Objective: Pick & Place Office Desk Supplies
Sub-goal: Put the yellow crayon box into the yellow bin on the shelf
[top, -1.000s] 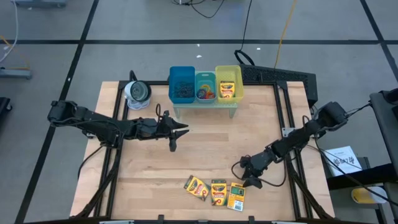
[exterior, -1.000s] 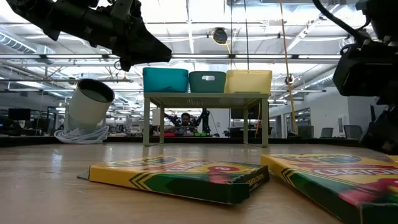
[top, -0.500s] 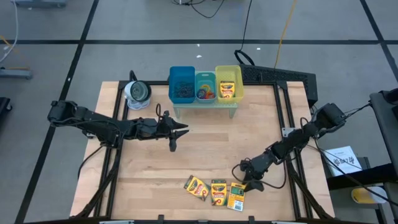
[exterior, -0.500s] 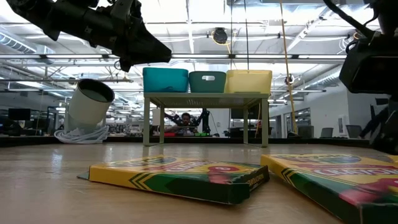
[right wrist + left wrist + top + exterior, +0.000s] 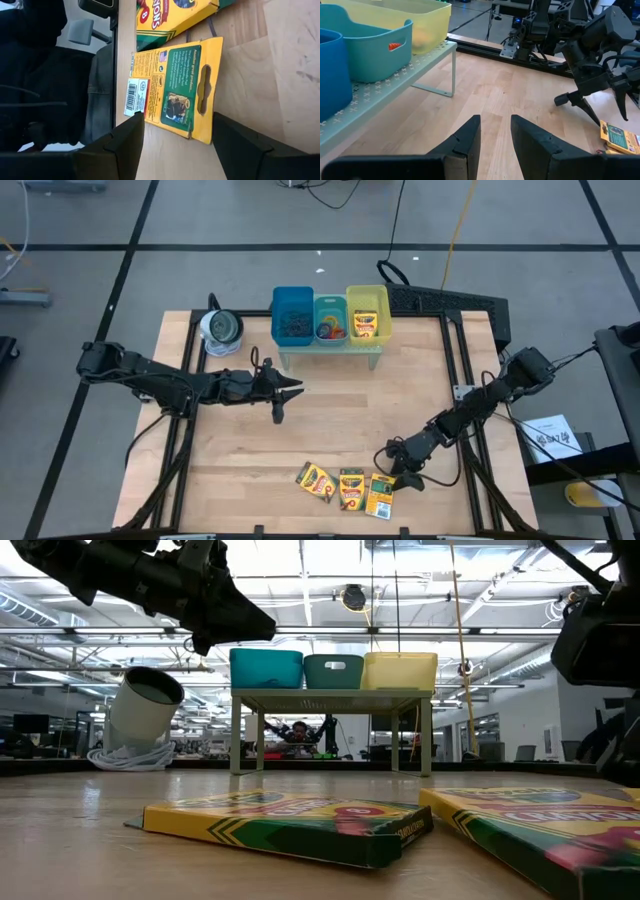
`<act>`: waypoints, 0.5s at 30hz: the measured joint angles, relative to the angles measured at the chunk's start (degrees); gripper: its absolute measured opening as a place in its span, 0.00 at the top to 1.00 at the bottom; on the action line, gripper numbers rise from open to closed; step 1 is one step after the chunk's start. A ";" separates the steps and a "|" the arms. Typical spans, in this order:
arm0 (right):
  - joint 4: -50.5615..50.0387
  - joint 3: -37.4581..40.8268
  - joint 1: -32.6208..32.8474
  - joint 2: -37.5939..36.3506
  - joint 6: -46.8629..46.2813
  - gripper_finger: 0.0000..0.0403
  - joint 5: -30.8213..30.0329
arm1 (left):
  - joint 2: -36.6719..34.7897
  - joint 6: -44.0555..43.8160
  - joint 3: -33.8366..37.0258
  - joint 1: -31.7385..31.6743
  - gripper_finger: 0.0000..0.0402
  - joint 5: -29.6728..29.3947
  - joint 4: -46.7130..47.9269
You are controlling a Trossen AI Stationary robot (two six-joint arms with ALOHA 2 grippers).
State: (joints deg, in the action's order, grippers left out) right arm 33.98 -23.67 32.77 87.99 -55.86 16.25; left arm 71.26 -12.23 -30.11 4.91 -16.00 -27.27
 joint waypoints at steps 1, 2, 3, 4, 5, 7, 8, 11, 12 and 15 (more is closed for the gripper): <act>0.12 -0.11 0.00 0.31 0.00 0.48 0.04 | 0.00 0.00 0.00 0.00 0.71 0.01 0.00; 0.47 -0.15 0.00 0.78 0.01 0.49 0.03 | 0.00 0.00 0.00 0.00 0.71 0.01 0.00; 0.92 -0.19 -0.02 1.24 0.05 0.51 0.02 | 0.00 0.00 0.00 0.00 0.71 -0.01 0.00; 1.13 -0.25 -0.02 1.72 0.09 0.52 0.00 | 0.00 0.00 0.00 0.00 0.71 0.01 0.00; 1.18 -0.27 -0.02 1.85 0.17 0.54 0.04 | 0.00 0.00 0.00 0.00 0.71 0.01 0.00; 1.19 -0.27 -0.02 2.23 0.61 0.58 0.21 | 0.00 0.00 0.00 0.00 0.71 0.00 0.00; 1.33 -0.26 -0.02 2.37 0.96 0.59 0.22 | 0.00 0.00 0.00 0.00 0.71 0.00 0.00; 1.86 -0.21 -0.02 2.44 1.52 0.65 0.26 | 0.00 0.00 0.00 0.00 0.71 0.01 0.00; 1.82 -0.22 -0.02 2.44 1.77 0.67 0.28 | 0.00 0.00 0.00 0.00 0.71 -0.01 0.00; 1.71 -0.21 -0.02 2.49 2.75 0.72 0.35 | 0.00 0.00 0.00 0.00 0.71 0.00 0.00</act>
State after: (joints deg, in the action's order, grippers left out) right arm 35.68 -23.88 32.75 90.48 -53.11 16.60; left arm 71.26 -12.23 -30.11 4.91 -16.01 -27.27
